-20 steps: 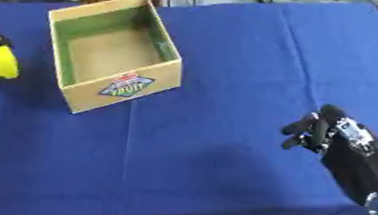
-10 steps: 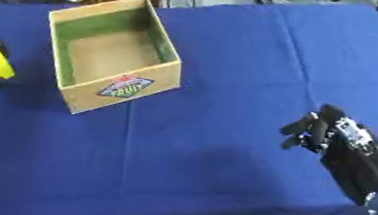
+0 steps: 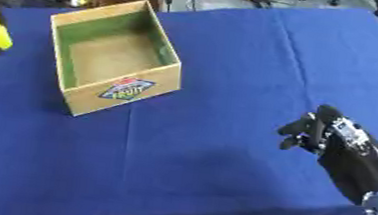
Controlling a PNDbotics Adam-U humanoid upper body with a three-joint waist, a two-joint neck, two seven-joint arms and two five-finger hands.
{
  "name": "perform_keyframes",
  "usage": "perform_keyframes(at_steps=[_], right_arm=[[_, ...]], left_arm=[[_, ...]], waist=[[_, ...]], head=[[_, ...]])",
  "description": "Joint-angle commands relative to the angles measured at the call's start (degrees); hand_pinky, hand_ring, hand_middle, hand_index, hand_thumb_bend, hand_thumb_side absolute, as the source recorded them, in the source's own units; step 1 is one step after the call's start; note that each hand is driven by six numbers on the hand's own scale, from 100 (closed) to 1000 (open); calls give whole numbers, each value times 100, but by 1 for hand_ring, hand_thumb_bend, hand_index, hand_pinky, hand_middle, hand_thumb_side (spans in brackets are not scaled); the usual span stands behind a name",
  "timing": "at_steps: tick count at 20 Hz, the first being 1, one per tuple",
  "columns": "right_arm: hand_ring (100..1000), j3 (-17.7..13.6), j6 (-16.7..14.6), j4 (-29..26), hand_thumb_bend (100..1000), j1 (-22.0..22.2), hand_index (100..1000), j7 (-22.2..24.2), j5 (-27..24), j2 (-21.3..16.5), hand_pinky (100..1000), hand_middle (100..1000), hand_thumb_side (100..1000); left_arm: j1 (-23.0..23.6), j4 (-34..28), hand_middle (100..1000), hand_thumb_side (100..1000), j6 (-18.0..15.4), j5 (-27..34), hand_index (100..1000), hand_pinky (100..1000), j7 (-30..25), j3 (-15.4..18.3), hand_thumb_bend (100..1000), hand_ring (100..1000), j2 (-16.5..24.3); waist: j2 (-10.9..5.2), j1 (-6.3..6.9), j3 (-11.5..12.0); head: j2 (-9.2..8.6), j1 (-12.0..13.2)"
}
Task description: Pick up objects on the table and place them in the box.
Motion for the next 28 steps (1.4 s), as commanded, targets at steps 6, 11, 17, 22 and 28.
perform_keyframes(at_steps=[6,11,17,22,28], right_arm=[[653,13,29,-120,100,-84,383,43,-86,-121,578,477,627],[653,61,55,-127,100,-148,383,96,-91,-105,578,477,626],[652,93,67,-132,100,-185,382,138,-39,-57,578,476,624],[652,101,76,-126,100,-204,382,150,-12,-30,578,476,623],[651,86,75,-124,100,-184,383,134,-21,-18,578,475,622]], left_arm=[[-620,-67,322,100,7,-325,661,476,-51,-288,137,354,-603],[-741,368,338,100,-36,-951,669,488,321,-330,163,369,-1127],[-646,840,367,100,-144,-1545,687,504,642,-332,180,400,-1531],[-556,960,477,163,-341,-1618,744,561,704,-414,318,498,-1685],[-446,611,767,828,-661,-1245,880,734,1045,-488,1000,759,-1677]], waist=[[-88,0,-170],[-29,-1,-325],[60,-4,-472],[83,0,-488],[58,-22,-423]], head=[[29,112],[29,197],[29,250],[29,252],[29,223]])
